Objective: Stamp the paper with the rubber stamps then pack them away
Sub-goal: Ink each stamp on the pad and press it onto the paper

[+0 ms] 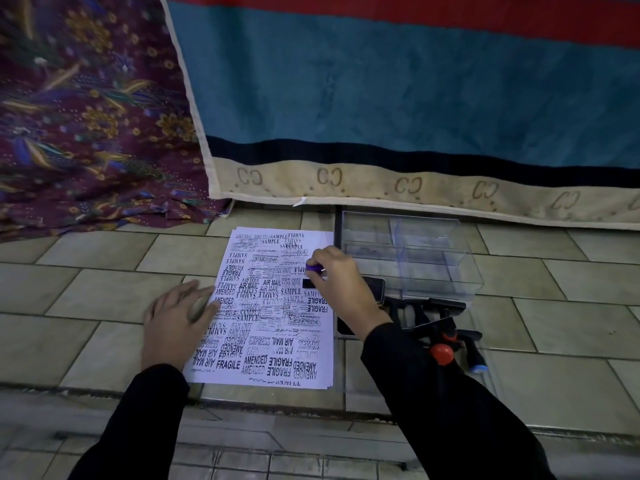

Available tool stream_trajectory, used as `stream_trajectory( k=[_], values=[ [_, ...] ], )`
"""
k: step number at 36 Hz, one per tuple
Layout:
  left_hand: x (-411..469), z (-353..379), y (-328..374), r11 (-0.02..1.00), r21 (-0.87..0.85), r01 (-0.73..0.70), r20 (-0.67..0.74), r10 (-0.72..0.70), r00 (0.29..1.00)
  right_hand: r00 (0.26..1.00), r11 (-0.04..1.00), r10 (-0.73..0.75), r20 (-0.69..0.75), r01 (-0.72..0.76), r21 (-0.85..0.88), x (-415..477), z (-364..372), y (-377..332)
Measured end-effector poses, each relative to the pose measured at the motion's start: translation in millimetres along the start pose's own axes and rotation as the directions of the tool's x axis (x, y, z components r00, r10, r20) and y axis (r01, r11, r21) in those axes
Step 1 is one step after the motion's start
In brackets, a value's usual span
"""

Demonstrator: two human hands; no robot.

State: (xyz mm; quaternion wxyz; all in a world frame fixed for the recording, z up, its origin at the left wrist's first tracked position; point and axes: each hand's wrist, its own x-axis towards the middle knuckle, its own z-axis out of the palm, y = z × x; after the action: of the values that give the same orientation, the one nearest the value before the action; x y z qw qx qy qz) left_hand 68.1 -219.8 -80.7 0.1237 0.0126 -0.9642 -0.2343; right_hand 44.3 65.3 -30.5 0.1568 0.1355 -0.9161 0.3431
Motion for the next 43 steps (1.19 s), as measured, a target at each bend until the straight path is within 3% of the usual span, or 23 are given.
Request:
stream_trajectory(
  k=[15, 24, 33, 39, 43],
  values=[
    [1, 2, -2, 1.0, 0.027, -0.005, -0.004, 0.006, 1.0, 0.999, 0.997, -0.029, 0.025, 0.03, -0.07, -9, 4, -1],
    [-1, 1, -1, 1.0, 0.031, -0.006, 0.008, 0.005, 1.0, 0.994, 0.994, 0.095, 0.049, -0.092, -0.056, 7, -3, -13],
    [0, 1, -3, 0.999, 0.031, -0.007, 0.005, 0.006, 1.0, 0.998, 0.992, 0.044, 0.033, -0.04, -0.115, -15, 1, -11],
    [0, 2, -6, 1.0, 0.027, -0.01, 0.012, 0.009, 1.0, 0.942, 0.957, 0.235, -0.241, -0.181, 0.226, -15, -36, -13],
    [1, 4, -8, 1.0, 0.016, -0.017, 0.007, 0.017, 1.0, 0.903, 0.967, 0.245, -0.354, -0.204, 0.15, -40, -81, -13]
  ],
)
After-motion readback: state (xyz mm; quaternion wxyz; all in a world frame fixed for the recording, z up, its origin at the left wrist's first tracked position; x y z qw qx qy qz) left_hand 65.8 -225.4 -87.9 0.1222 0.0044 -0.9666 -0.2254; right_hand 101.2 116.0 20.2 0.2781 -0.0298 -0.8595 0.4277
